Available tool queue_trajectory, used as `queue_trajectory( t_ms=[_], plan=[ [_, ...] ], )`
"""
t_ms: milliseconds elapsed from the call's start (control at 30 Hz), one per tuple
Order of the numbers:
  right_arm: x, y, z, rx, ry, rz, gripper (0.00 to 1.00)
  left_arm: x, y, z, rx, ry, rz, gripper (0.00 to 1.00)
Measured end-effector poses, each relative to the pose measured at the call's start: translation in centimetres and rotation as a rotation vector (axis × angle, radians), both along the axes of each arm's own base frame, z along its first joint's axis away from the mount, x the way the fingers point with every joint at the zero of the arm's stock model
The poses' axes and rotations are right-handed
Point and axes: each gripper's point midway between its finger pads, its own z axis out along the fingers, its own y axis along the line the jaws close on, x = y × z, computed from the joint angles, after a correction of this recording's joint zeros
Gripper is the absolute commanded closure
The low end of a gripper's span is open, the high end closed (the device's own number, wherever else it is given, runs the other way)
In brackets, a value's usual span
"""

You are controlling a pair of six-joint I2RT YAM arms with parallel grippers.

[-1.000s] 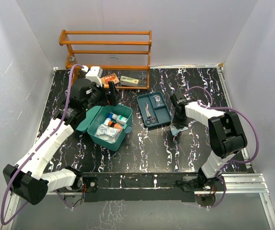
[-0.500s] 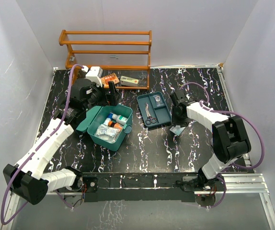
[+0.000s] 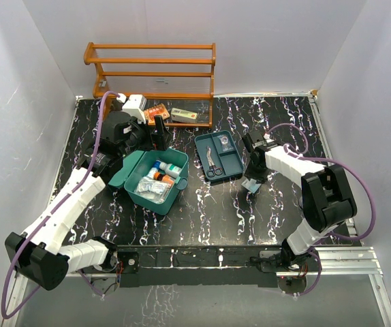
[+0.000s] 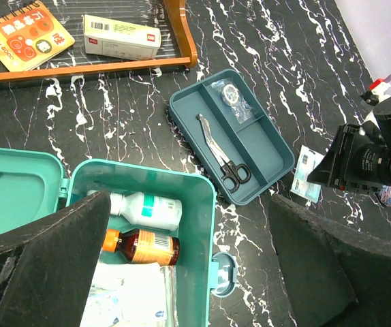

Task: Organize the medicine kit

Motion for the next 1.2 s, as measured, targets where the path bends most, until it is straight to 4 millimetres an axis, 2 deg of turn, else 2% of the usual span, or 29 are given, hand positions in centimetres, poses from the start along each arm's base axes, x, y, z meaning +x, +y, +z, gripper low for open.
queue_trajectory(
  t_ms=[200,433,500,633,700,1000,1200],
  plan=[
    [0.6,-0.1,-0.6,0.007,-0.022,-0.129,0.72,0.0,0.0,-0.1,0.002,0.003,0.0,0.01],
    [0.7,-0.5,-1.9,-0.02,-0.002,-0.177,0.73,0.1,0.0,-0.1,0.002,0.004,0.0,0.01],
    [0.8,-0.4,-2.0,-0.015,-0.006,-0.175,0.78,0.1,-0.1,-0.2,0.002,0.005,0.0,0.01],
    [1.1,-0.1,-2.0,-0.001,-0.013,-0.166,0.97,0.2,-0.1,-0.3,0.004,0.009,-0.001,0.01],
    [1.2,-0.2,-2.0,-0.003,-0.015,-0.161,1.0,0.2,-0.1,-0.3,0.004,0.009,-0.001,0.01],
    [1.3,-0.7,-1.7,-0.033,-0.022,-0.125,1.0,0.2,-0.1,-0.3,0.004,0.009,-0.001,0.01],
    [1.8,-1.0,0.0,-0.053,-0.062,-0.059,1.0,0.2,-0.1,-0.3,0.004,0.009,-0.001,0.01]
  ],
)
